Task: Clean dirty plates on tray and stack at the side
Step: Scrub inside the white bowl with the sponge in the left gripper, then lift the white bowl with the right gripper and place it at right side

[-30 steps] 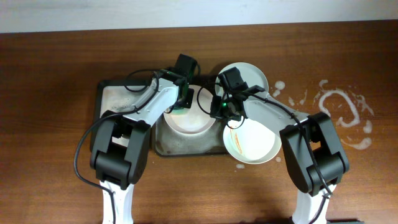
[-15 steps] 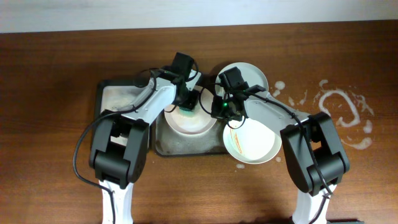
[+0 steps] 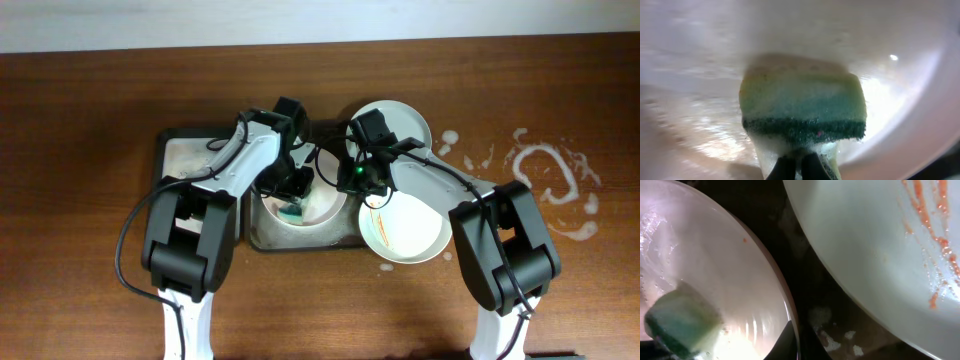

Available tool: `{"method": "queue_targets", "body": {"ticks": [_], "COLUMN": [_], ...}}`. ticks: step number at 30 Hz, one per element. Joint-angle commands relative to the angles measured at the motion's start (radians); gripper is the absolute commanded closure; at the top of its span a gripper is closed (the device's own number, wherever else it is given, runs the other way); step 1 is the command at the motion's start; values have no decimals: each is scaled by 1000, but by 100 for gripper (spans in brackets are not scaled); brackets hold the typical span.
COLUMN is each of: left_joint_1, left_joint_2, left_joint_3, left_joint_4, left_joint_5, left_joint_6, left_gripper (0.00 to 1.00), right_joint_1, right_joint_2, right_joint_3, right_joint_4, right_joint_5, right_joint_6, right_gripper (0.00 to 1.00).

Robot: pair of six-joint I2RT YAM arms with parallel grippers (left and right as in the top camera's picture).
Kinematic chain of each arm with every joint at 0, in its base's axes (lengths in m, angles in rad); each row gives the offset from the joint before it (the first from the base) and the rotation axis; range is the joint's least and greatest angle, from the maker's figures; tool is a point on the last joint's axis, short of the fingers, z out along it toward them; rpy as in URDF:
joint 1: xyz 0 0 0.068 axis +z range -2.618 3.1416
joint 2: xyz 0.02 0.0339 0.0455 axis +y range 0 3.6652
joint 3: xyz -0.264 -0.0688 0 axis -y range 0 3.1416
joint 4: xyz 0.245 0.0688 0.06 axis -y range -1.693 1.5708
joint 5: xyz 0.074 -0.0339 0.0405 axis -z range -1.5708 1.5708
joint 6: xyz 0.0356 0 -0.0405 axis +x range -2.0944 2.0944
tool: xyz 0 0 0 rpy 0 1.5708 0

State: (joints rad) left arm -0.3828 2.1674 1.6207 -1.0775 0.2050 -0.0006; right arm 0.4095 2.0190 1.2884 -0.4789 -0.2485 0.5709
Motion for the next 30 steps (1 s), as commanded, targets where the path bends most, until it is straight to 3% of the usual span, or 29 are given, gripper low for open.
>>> {"method": "queue_targets", "body": {"ticks": [1,3,6,10,14,15,18,20,22,25,30], "left_joint_1": [69,148,253,363,363,352,327,325,325,325,325], "left_joint_2": [26,26,26,26,26,26,26,26,26,26,26], "left_joint_3": [116,301,572,621,621,621,621,620,620,620,620], "left_joint_4": [-65,-150,-224,-215,-256,-251,-270,-270,-265,-262,-262], "left_joint_5": [233,366,405,363,309,294,196,187,187,187,187], "left_joint_6": [51,90,64,-61,-64,-64,-64,-63,-63,-63,-63], "left_gripper": [99,99,99,99,99,99,99,99,99,99,99], "right_joint_1": [-1,-2,-19,-37,21,79,296,436,500,520,535], "right_joint_2": [0,0,-4,-97,-348,-409,-417,-365,-285,-193,-193], "right_joint_3": [6,6,7,62,113,113,113,113,113,113,113], "right_joint_4": [-4,5,10,-72,-218,-233,-236,-236,-236,-232,-213], "right_joint_5": [-18,-50,-82,-6,491,694,1266,1511,1674,1740,1772], "right_joint_6": [-24,-24,-39,-151,-254,-270,-306,-306,-342,-384,-410], "right_gripper": [96,96,96,96,96,96,96,96,96,96,96]}}
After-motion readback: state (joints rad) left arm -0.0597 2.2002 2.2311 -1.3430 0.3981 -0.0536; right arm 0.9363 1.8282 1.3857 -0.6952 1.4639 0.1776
